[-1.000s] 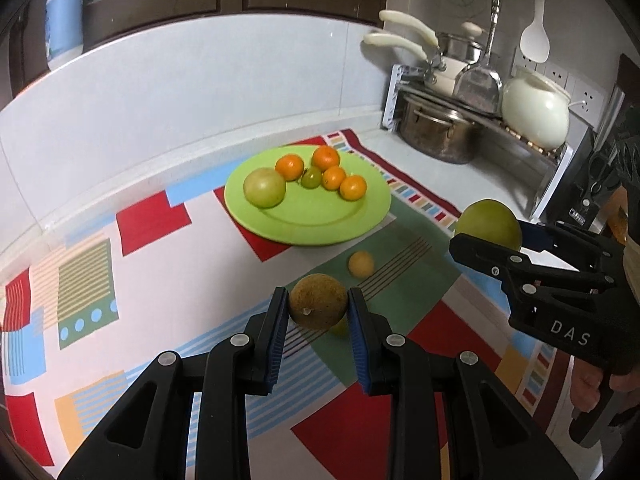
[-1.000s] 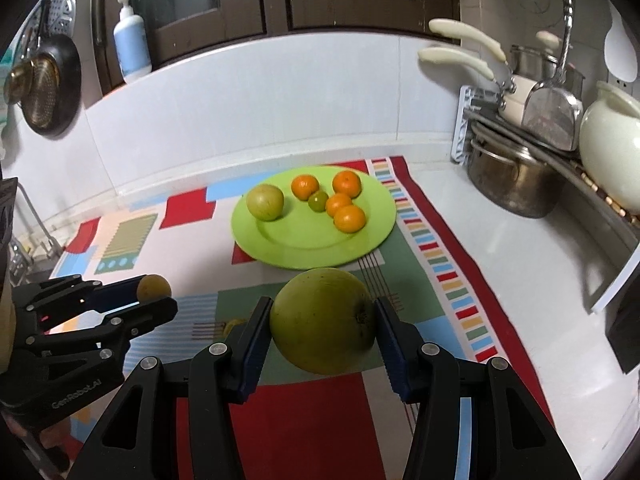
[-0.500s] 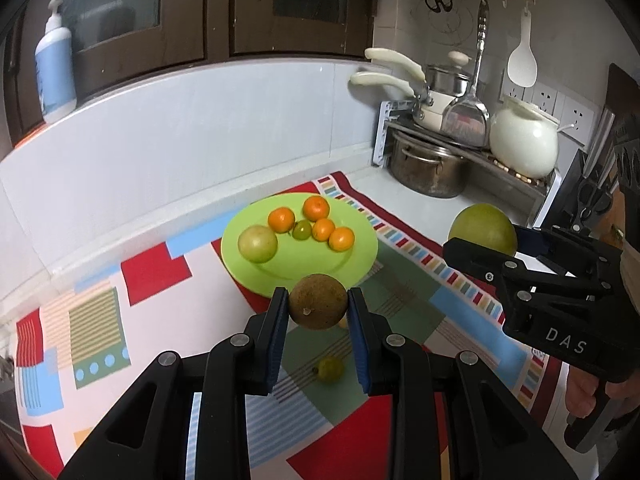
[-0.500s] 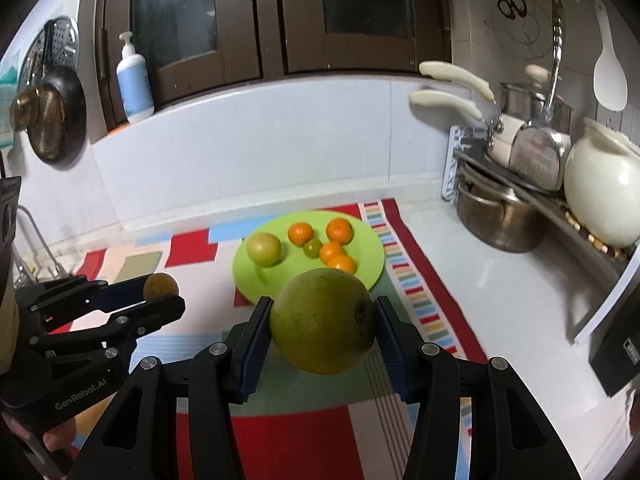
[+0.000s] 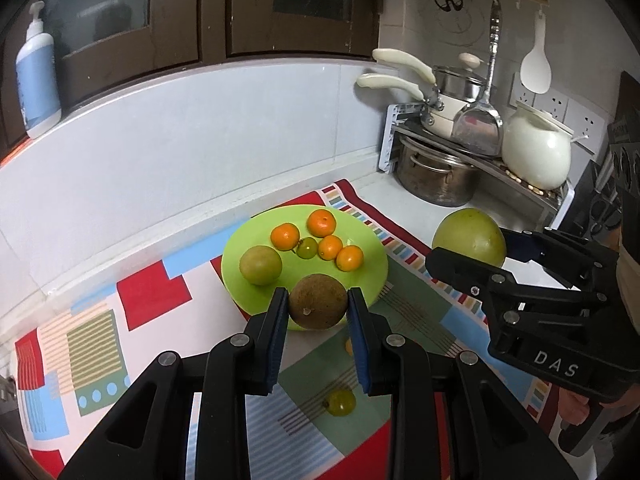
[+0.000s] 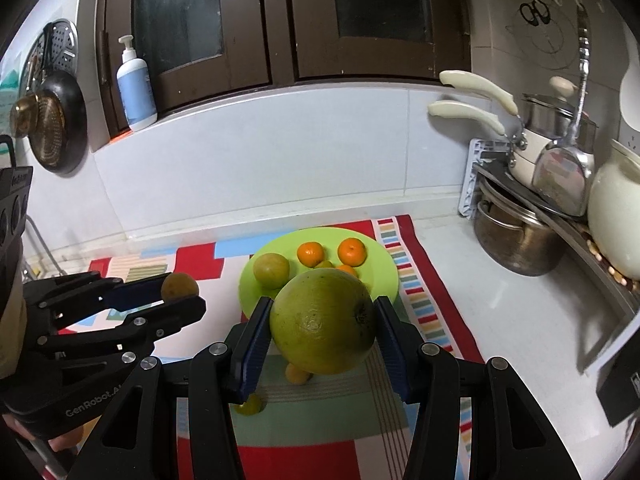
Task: Organize fruits
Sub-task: 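Lift both fruits and carry them over the green plate, then lower both fruits onto the green plate and open both grippers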
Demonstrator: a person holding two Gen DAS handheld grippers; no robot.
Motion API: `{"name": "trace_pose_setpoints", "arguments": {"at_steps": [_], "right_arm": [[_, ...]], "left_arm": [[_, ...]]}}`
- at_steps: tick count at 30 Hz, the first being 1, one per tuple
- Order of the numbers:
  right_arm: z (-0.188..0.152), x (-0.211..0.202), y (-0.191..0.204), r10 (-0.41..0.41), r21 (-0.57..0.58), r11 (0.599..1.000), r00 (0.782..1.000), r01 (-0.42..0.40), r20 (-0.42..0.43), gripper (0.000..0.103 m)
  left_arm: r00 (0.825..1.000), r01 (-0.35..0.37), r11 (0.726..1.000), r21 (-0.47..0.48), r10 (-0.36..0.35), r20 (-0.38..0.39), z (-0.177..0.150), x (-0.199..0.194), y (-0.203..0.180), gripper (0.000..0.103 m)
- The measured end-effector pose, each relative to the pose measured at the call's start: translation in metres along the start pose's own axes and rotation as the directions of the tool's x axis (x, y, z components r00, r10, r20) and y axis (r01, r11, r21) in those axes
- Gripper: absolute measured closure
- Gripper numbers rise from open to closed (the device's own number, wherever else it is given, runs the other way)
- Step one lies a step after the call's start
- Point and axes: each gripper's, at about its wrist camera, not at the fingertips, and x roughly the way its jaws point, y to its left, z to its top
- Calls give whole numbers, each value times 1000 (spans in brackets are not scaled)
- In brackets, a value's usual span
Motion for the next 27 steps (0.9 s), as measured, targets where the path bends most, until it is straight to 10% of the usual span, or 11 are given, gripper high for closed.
{"name": "trace_pose_setpoints", "arguments": {"at_steps": [27], "right_arm": [[29, 139, -55, -53, -29, 998, 989, 49, -138, 52]], "left_arm": [[991, 20, 998, 55, -13, -137, 30, 138, 10, 73]]}}
